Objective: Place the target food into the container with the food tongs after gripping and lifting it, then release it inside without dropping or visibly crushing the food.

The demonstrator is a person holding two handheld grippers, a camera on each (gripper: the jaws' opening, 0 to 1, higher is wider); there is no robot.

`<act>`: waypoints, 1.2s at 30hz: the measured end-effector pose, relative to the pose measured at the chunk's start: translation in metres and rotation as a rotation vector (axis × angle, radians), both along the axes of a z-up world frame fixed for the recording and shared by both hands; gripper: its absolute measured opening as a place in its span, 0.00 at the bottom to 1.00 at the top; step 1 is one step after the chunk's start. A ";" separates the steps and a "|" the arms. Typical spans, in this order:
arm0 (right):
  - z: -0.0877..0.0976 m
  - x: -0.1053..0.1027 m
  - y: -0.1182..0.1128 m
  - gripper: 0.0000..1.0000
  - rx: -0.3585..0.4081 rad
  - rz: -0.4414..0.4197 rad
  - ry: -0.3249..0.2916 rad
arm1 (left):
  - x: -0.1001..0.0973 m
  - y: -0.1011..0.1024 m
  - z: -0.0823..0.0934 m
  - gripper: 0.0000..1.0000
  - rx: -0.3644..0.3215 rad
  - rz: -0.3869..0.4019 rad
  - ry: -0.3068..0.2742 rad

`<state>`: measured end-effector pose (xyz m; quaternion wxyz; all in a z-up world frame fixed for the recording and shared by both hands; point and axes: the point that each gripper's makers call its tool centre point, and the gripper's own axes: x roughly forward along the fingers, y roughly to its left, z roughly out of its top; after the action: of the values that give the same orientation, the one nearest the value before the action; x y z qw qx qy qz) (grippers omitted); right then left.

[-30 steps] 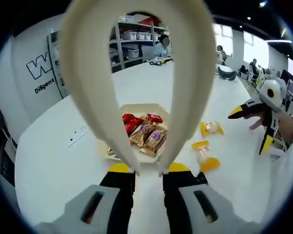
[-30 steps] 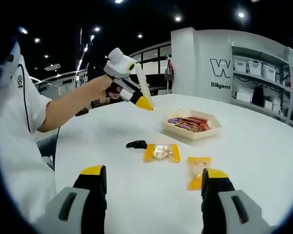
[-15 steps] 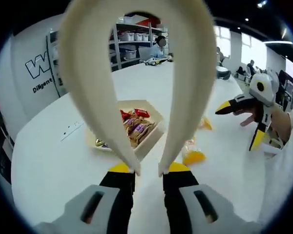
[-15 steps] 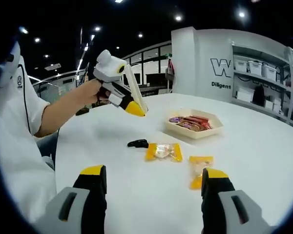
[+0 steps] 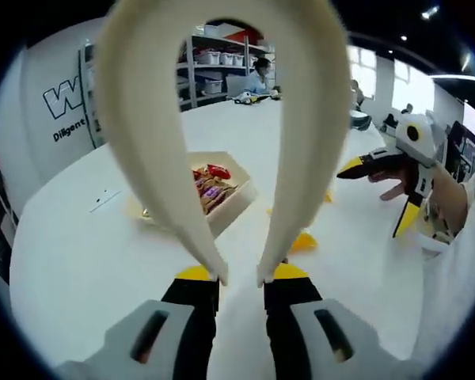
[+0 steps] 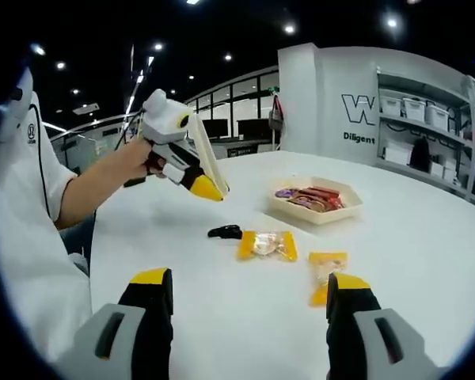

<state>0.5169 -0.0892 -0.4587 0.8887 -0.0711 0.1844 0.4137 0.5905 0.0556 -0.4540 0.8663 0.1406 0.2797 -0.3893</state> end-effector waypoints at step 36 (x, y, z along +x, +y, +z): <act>-0.002 0.001 0.000 0.78 -0.004 0.003 0.006 | -0.022 -0.022 -0.018 0.22 -0.070 0.045 -0.001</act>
<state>0.5180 -0.0891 -0.4610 0.8875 -0.0718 0.1875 0.4148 0.5681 0.0333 -0.4723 0.8795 0.1041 0.2684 -0.3790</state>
